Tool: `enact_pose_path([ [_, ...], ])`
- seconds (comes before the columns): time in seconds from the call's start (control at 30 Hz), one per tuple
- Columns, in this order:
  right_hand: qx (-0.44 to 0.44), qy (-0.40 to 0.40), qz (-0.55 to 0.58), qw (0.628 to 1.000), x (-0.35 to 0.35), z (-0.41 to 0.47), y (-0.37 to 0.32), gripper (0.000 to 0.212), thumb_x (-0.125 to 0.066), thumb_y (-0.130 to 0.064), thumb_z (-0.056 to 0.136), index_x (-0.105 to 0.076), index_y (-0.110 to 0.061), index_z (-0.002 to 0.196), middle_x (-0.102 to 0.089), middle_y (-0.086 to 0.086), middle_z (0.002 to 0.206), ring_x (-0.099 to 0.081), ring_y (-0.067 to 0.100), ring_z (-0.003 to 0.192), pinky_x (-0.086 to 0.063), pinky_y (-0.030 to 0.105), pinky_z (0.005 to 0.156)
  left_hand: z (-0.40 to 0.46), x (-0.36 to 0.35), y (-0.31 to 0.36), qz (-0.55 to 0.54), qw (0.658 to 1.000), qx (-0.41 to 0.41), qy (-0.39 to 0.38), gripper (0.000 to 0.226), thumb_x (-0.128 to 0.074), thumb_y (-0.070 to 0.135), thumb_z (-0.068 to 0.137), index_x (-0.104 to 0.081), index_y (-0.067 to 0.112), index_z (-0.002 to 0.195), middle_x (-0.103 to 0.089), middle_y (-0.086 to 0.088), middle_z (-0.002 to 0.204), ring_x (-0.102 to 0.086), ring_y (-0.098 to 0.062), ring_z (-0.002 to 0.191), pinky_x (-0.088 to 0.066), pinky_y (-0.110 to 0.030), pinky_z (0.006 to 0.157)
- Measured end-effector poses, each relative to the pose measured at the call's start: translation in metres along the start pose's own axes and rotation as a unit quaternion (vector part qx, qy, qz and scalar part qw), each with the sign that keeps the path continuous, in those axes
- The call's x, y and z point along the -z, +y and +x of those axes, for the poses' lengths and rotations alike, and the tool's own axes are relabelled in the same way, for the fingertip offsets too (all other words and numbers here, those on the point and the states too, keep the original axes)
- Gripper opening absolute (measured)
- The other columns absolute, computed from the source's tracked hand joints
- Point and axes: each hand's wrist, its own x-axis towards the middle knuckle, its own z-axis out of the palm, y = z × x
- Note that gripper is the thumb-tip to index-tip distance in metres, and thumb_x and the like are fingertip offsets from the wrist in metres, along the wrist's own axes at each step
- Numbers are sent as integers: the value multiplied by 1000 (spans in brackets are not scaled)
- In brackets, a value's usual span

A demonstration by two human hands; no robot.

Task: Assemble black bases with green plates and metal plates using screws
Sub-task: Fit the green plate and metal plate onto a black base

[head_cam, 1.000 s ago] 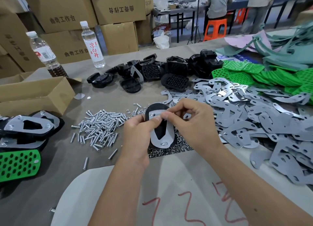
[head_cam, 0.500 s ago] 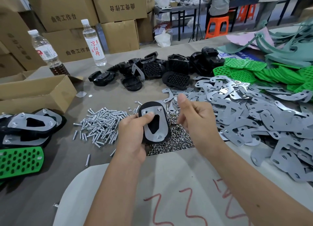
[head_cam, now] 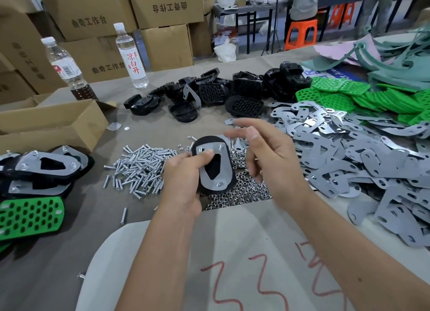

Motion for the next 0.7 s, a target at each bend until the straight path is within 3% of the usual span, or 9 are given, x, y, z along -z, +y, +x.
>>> enact_pose_path([
  [0.07,-14,-49,7,999,-2,0,0,37,-47,-35,107,-58,-28,142,-76,-6,120,-53,19,46,-41,25,40,-1,0,0,0,1000,0,1,12,-70,5,89,-72,-1,100,-77,-13,77,-72,-25,60,-57,-30,50],
  [0.1,-20,-44,3,999,-2,1,1,36,-46,-36,107,-58,-27,141,-78,-4,115,-53,14,45,-42,22,41,-1,0,-1,1,1000,-4,2,10,-70,4,89,-72,-1,98,-76,-12,76,-71,-24,59,-56,-28,50],
  [0.17,-15,46,-35,998,0,5,4,32,-46,-39,108,-68,-17,117,-79,-1,84,-49,3,43,-37,12,46,-4,-3,-4,30,999,-15,-5,5,-71,1,88,-72,-1,93,-75,-13,75,-71,-25,64,-55,-30,57],
  [0.23,18,136,-106,985,10,10,7,35,-48,-38,109,-65,-11,95,-56,-8,56,-38,4,44,-31,23,46,-10,-10,-8,68,997,-27,-7,7,-74,2,86,-71,-3,90,-75,-17,80,-69,-27,72,-54,-38,68],
  [0.27,39,144,-144,978,15,12,8,34,-50,-38,108,-63,-13,90,-46,-6,51,-36,10,44,-28,31,44,-12,-14,-8,79,996,-36,-6,11,-75,4,85,-70,-4,89,-75,-22,83,-68,-28,73,-54,-41,71],
  [0.37,100,49,-252,961,17,9,11,19,-61,-35,101,-59,-21,88,-52,-3,55,-44,12,47,-33,35,48,-13,-18,-4,97,993,-61,-4,23,-79,18,68,-70,1,80,-73,-27,85,-65,-28,72,-53,-45,71],
  [0.47,126,-81,-329,932,10,10,10,12,-65,-31,98,-60,-21,94,-59,-9,74,-55,12,67,-43,35,61,-11,-11,-1,92,994,-56,4,23,-77,20,63,-69,4,76,-71,-16,76,-64,-28,69,-51,-43,69],
  [0.6,130,-148,-381,903,6,8,9,11,-53,-31,104,-52,-24,95,-55,-9,87,-51,18,81,-47,44,69,-8,0,3,128,990,-47,-19,12,-80,8,77,-69,7,75,-71,-10,71,-65,-26,68,-50,-35,66],
  [0.7,118,-166,-440,875,0,4,8,16,-37,-40,104,-50,-29,102,-49,-9,94,-53,21,82,-47,47,66,-6,5,8,154,987,-47,-28,26,-80,19,61,-69,2,78,-68,-13,74,-62,-27,70,-48,-39,70],
])
